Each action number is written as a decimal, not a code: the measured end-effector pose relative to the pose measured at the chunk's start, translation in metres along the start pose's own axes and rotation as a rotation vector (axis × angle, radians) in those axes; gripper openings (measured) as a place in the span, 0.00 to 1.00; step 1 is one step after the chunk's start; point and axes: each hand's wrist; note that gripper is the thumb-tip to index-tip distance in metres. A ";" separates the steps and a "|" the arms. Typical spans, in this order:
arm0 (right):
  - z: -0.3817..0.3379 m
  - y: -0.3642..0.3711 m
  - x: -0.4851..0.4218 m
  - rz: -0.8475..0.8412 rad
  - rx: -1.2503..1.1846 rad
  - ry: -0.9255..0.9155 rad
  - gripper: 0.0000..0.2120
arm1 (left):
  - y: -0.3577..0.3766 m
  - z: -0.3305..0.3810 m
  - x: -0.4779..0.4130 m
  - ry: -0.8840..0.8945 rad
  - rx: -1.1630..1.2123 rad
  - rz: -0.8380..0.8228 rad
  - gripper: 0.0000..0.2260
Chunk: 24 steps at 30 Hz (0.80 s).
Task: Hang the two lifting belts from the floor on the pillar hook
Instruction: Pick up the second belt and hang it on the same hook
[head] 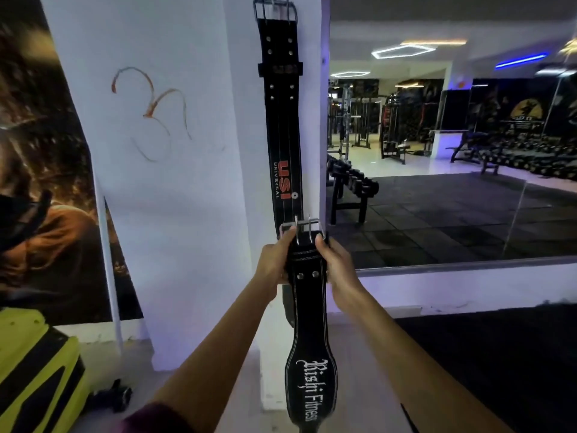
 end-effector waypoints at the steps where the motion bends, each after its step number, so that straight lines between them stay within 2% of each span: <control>1: 0.003 0.002 0.002 -0.012 -0.002 -0.004 0.07 | -0.001 0.002 -0.002 -0.016 -0.027 0.012 0.24; 3: 0.007 0.005 0.004 0.007 -0.008 -0.027 0.05 | -0.007 0.004 -0.006 -0.023 -0.076 -0.029 0.26; 6: 0.006 0.006 0.005 0.092 -0.029 -0.033 0.06 | -0.019 0.007 -0.008 -0.017 -0.115 -0.235 0.24; 8: 0.005 0.008 0.004 0.120 -0.060 0.004 0.09 | -0.020 0.004 -0.007 0.048 -0.141 -0.254 0.22; 12: -0.009 0.020 0.001 0.140 -0.081 0.100 0.18 | -0.001 -0.011 -0.005 0.370 -0.153 0.152 0.28; 15: -0.025 0.025 -0.007 0.182 -0.066 0.238 0.19 | 0.010 -0.017 -0.002 0.468 -0.131 0.266 0.26; 18: -0.029 0.017 -0.012 0.031 0.075 0.327 0.19 | 0.015 -0.017 0.000 0.518 -0.096 0.365 0.23; 20: -0.025 0.011 -0.012 -0.093 0.151 0.276 0.26 | 0.015 -0.016 -0.003 0.516 -0.062 0.408 0.22; 22: -0.020 0.010 -0.009 -0.116 0.214 0.116 0.31 | 0.015 -0.016 -0.004 0.525 -0.049 0.419 0.22; 24: -0.014 0.014 -0.009 -0.076 0.273 -0.103 0.22 | 0.016 -0.012 -0.002 0.546 -0.020 0.435 0.22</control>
Point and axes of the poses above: each hand's wrist, its own x-axis away from the middle knuckle, its own y-axis out of the palm, z = x × y
